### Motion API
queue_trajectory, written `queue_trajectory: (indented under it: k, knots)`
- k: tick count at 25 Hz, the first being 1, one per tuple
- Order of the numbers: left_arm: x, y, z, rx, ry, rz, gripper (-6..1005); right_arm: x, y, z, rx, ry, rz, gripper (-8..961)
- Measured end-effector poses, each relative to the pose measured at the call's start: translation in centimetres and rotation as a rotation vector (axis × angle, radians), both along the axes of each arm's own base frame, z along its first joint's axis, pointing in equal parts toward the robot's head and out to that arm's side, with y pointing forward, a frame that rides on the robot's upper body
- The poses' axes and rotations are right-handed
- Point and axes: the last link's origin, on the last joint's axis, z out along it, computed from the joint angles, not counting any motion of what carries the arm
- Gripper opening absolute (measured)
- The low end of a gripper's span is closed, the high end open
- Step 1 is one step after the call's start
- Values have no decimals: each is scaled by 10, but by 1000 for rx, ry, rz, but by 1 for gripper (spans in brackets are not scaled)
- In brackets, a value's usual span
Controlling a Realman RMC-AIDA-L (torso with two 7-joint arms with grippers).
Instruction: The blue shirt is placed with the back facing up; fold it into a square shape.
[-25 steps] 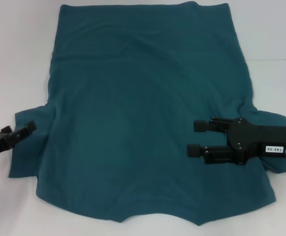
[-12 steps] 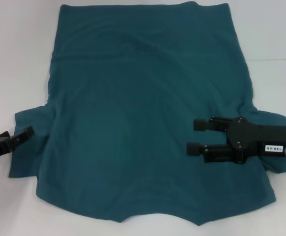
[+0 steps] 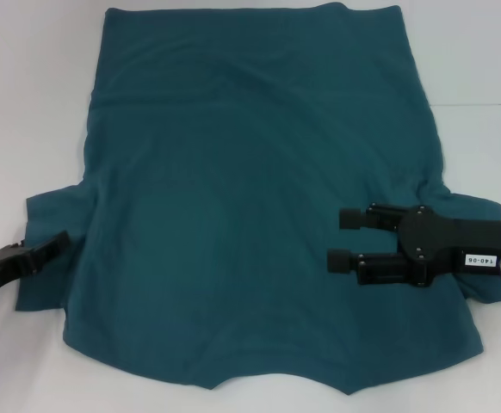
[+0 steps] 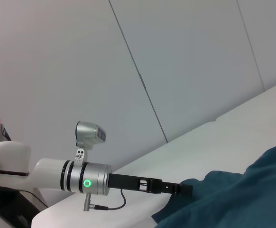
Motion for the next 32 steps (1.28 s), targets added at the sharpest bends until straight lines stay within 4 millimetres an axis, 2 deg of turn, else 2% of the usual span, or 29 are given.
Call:
queue_trajectory:
  k: [6,11,22,32]
  knots:
    - [1,1,0,0,-2,2,663,0,0,0,0,1,1,925]
    - [1,2,1,1,-5,5,417,0,0,0,1,1,1,924]
    - [1,4,4,4,3,0,18,1,-1,1,7,10,-4,924]
    - [-11,4,25,50,54,35,19,0,0,1,20,43,-18,925]
